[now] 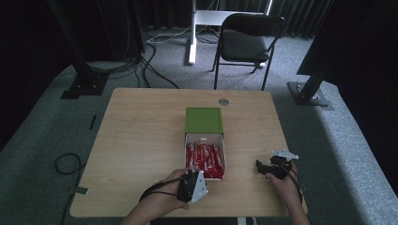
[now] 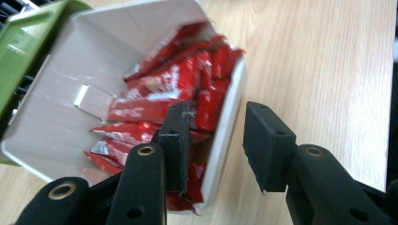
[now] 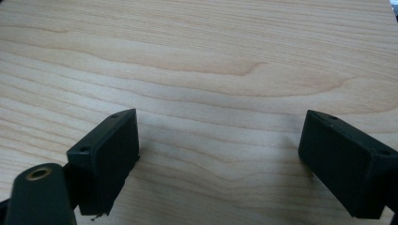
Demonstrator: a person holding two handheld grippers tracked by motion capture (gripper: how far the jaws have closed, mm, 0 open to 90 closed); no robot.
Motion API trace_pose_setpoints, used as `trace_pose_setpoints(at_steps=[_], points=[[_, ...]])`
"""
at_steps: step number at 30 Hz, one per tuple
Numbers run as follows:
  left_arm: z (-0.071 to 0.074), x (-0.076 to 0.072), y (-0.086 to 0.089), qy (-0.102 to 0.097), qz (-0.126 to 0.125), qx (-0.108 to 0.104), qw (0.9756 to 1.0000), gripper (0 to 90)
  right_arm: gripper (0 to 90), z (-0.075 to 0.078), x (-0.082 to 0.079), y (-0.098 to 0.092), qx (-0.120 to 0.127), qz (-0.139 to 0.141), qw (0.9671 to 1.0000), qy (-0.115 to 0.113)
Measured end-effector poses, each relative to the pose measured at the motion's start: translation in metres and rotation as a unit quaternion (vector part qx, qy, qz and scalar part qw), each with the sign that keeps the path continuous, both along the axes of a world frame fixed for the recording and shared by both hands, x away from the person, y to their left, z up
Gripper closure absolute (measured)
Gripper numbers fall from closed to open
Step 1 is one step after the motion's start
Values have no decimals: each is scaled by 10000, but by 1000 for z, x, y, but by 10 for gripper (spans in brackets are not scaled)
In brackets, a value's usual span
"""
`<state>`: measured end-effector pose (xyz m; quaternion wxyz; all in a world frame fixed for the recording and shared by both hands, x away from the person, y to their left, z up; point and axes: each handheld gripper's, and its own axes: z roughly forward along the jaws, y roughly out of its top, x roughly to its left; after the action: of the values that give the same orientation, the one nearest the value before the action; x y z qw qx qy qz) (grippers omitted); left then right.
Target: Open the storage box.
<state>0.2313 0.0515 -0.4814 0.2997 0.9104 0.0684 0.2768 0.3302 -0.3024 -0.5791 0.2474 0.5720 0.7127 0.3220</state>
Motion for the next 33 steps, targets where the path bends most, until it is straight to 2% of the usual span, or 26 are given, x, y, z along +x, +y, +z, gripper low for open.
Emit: trace_pose_setpoints(at_steps=[1, 2, 3, 6, 8, 12, 16, 18, 21, 22, 24, 25, 28, 30, 32, 33], points=[[2, 1, 1, -32, -25, -52, 10000, 627, 120, 0, 0, 0, 0, 0, 10000, -1], [5, 4, 4, -45, 37, -221, 9997, 627, 120, 0, 0, 0, 0, 0, 10000, 0], [8, 6, 6, -39, 64, -266, 9996, 627, 120, 0, 0, 0, 0, -1, 10000, -1], [16, 12, 13, -45, 154, -613, 9980, 627, 120, 0, 0, 0, 0, 0, 10000, 0], [21, 16, 18, -4, 213, -909, 9956, 610, 120, 0, 0, 0, 0, 1, 10000, -1], [26, 24, 29, -83, 416, -1237, 9914, 610, 120, 0, 0, 0, 0, 0, 10000, -1], [30, 31, 40, -50, 596, -1574, 9857, 593, 120, 0, 0, 0, 0, 0, 10000, 0], [31, 33, 45, -51, 629, -1680, 9838, 563, 120, 0, 0, 0, 0, 0, 10000, 0], [31, 37, 53, -71, 751, -1887, 9791, 560, 120, 0, 0, 0, 0, 0, 10000, 0], [31, 39, 56, -72, 785, -1893, 9788, 555, 120, 0, 0, 0, 0, 0, 10000, 0], [31, 43, 63, -32, 872, -2018, 9755, 548, 120, 0, 0, 0, -1, 0, 10000, 0], [30, 44, 65, -35, 897, -2019, 9753, 545, 120, 0, 0, 0, 0, 0, 10000, 0], [28, 48, 75, -28, 1053, -2093, 9722, 526, 120, 0, 0, 0, 0, 0, 10000, 0], [26, 50, 81, -51, 1179, -2162, 9692, 525, 120, 0, 0, 0, 0, 0, 10000, 0], [25, 51, 83, -42, 1202, -2158, 9690, 522, 120, 0, 0, 0, 0, 0, 10000, 0], [23, 54, 90, -49, 1322, -2207, 9663, 522, 120, 0, 0, 0, 0, 0, 10000, 0]])
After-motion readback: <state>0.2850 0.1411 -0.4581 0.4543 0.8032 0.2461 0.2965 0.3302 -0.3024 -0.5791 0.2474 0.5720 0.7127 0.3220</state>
